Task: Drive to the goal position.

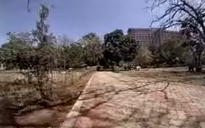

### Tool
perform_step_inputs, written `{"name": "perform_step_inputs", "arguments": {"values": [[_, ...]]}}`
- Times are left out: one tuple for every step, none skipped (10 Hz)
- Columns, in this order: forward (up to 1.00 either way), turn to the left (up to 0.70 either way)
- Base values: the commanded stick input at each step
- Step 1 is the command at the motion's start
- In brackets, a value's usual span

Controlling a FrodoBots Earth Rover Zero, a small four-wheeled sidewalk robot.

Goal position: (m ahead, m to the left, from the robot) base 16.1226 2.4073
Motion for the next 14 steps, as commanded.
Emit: {"name": "perform_step_inputs", "arguments": {"values": [[1.0,0.0],[1.0,0.0],[1.0,0.0],[1.0,0.0],[1.0,0.0],[1.0,0.0],[1.0,0.0],[1.0,0.0],[1.0,0.0],[1.0,0.0],[1.0,0.0],[1.0,0.0],[1.0,0.0],[1.0,0.0]]}}
